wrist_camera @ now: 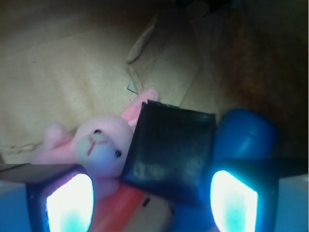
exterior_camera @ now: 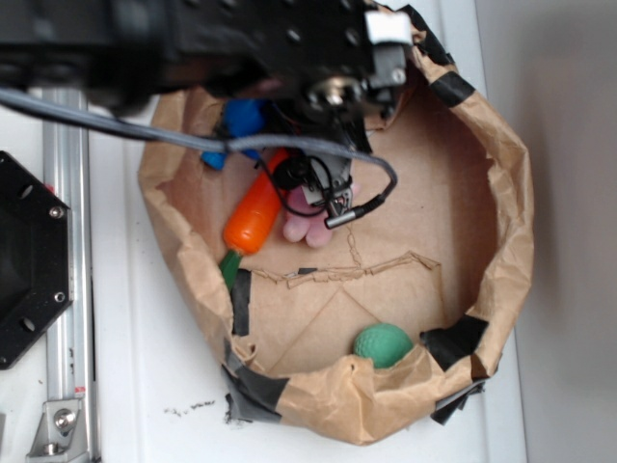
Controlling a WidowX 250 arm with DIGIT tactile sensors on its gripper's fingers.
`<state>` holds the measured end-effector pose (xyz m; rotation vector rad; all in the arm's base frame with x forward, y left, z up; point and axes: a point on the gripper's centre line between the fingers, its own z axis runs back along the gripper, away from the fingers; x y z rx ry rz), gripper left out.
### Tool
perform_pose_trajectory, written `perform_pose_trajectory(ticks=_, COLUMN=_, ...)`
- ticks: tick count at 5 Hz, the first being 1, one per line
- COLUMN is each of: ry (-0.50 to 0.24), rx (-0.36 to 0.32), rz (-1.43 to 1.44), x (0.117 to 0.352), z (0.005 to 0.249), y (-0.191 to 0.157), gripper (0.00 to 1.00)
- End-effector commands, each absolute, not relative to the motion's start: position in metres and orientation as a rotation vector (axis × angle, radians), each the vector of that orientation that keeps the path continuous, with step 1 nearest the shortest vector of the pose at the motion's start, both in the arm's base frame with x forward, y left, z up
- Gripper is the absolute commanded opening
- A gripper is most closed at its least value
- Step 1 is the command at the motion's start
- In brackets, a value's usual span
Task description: Grab the black box.
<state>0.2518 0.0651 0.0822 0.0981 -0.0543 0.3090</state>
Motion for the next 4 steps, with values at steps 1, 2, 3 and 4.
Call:
perform_pose_trajectory(ticks=1, ry=-0.122, rx=0.082, rz=0.355, x=0.247, z=0.109, y=0.083, gripper=1.0)
perform_pose_trajectory(ticks=2, ry=-0.081, rx=0.109, rz=0.361, x=0.251, z=0.091, y=0.087, gripper=1.0)
perform_pose_trajectory(ticks=3, ry=-0.041, rx=0.141, rz=0.366, x=0.257, z=0.074, y=0.091, gripper=1.0)
perform_pose_trajectory(ticks=4, ry=-0.029, rx=0.147, rz=0.371, x=0.259, z=0.068, y=0.094, gripper=1.0)
